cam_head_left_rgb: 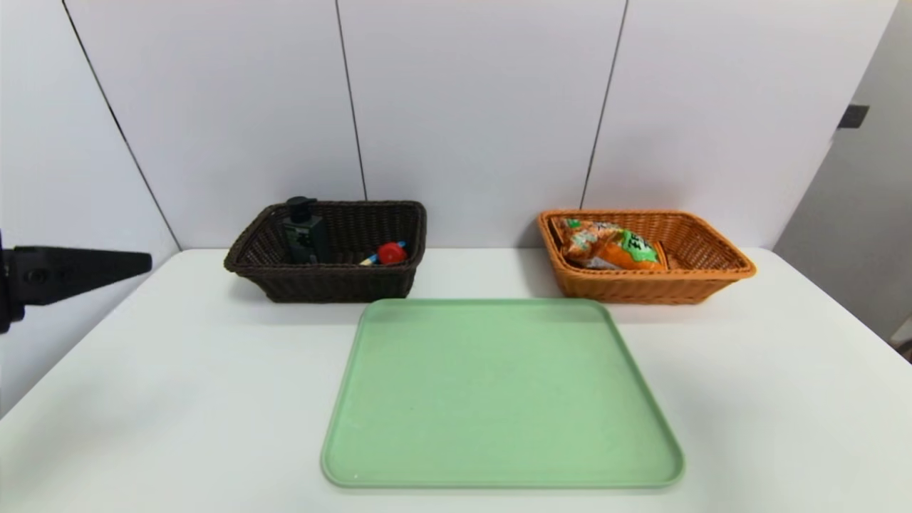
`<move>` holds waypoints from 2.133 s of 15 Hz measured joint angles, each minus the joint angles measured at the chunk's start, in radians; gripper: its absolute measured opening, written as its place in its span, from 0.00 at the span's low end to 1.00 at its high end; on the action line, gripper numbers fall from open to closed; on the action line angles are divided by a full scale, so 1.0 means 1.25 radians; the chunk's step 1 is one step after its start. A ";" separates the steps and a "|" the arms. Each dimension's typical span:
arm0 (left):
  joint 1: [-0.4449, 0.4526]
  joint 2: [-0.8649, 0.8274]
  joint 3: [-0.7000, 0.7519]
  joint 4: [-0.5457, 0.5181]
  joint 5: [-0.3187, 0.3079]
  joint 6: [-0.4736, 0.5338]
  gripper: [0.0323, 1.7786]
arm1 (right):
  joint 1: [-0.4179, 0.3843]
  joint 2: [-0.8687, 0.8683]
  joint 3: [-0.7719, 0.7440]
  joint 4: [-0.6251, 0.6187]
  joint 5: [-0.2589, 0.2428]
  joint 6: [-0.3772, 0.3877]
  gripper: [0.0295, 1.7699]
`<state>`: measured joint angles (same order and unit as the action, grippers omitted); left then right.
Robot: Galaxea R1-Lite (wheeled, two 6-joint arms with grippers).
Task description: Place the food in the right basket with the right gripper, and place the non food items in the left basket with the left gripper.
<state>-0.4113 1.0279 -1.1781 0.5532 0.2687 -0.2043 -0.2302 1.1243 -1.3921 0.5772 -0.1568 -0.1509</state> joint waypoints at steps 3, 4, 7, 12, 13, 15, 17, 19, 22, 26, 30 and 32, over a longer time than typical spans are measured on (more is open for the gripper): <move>0.057 -0.087 0.101 -0.001 0.000 0.011 0.95 | -0.006 -0.100 0.075 0.001 0.005 0.015 0.96; 0.078 -0.118 0.129 0.000 -0.001 0.021 0.95 | -0.007 -0.131 0.093 0.002 0.007 0.016 0.96; 0.145 -0.210 0.214 0.001 -0.004 0.049 0.95 | -0.002 -0.217 0.135 0.007 0.024 0.016 0.96; 0.222 -0.332 0.304 0.001 -0.006 0.086 0.95 | 0.004 -0.354 0.186 0.099 0.142 0.016 0.96; 0.231 -0.354 0.322 0.002 -0.007 0.087 0.95 | 0.007 -0.374 0.196 0.107 0.153 0.015 0.96; 0.248 -0.391 0.349 0.005 -0.007 0.090 0.95 | 0.033 -0.411 0.214 0.127 0.157 0.014 0.96; 0.254 -0.415 0.359 0.017 -0.008 0.091 0.95 | 0.106 -0.448 0.223 0.175 0.162 0.014 0.96; 0.257 -0.435 0.374 0.017 -0.009 0.092 0.95 | 0.150 -0.492 0.247 0.212 0.160 0.016 0.96; 0.261 -0.471 0.406 0.019 -0.009 0.092 0.95 | 0.164 -0.553 0.297 0.212 0.160 0.016 0.96; 0.297 -0.527 0.440 0.021 -0.019 0.118 0.95 | 0.173 -0.619 0.349 0.212 0.162 0.015 0.96; 0.339 -0.600 0.481 0.042 -0.056 0.170 0.95 | 0.178 -0.662 0.382 0.209 0.163 0.015 0.96; 0.346 -0.625 0.505 0.037 -0.057 0.176 0.95 | 0.182 -0.685 0.417 0.197 0.163 0.015 0.96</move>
<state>0.0211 0.2472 -0.5464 0.5989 0.1972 0.0157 -0.0028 0.2683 -0.8711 0.8234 0.0470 -0.1321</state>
